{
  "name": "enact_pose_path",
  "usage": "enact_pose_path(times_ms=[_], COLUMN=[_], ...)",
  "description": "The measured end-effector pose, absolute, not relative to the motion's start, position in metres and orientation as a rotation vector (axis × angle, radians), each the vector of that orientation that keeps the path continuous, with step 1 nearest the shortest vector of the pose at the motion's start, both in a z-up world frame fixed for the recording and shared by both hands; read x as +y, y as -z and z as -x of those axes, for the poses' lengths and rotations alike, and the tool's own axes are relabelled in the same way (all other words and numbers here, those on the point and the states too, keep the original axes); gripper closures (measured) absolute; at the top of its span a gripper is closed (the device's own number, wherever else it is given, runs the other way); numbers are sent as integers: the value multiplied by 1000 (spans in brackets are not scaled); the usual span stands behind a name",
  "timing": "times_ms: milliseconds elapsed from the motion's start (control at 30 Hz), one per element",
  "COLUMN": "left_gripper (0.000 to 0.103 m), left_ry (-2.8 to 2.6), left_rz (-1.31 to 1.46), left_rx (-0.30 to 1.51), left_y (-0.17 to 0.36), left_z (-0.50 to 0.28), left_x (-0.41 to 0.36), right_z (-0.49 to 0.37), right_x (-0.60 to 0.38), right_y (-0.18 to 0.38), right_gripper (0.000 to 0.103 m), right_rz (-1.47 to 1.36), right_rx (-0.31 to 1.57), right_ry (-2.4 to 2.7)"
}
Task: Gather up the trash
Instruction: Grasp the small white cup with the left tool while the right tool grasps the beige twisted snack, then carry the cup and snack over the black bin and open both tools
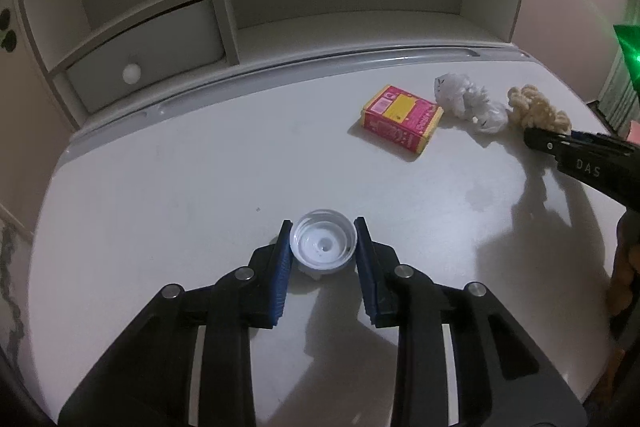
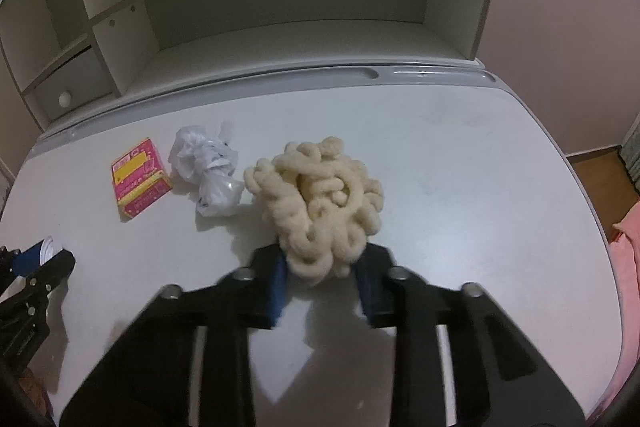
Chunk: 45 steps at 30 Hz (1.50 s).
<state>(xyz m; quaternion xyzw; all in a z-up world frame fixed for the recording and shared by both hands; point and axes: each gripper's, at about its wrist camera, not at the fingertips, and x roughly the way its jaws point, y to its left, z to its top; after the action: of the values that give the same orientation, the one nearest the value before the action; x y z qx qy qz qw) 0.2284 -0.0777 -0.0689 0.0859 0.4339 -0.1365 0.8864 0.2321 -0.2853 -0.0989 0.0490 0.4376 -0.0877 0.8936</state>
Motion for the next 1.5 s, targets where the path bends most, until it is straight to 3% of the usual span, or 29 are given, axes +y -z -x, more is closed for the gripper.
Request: enact_pose_path(times_ms=[300, 833, 1200, 1500], left_gripper=[74, 74, 74, 74], left_ry=[355, 789, 1119, 1245], left_rz=[-171, -345, -466, -525], left_rx=[925, 833, 823, 934], left_y=[66, 49, 81, 174], left_z=[-212, -97, 13, 52], left_x=[-111, -345, -489, -556], right_z=[-184, 26, 179, 219], right_x=[-322, -495, -589, -626], right_y=[86, 60, 112, 196], right_gripper=[84, 84, 84, 84], right_rz=[-144, -313, -472, -619], right_rx=[881, 784, 813, 885], right_ry=[220, 559, 806, 822])
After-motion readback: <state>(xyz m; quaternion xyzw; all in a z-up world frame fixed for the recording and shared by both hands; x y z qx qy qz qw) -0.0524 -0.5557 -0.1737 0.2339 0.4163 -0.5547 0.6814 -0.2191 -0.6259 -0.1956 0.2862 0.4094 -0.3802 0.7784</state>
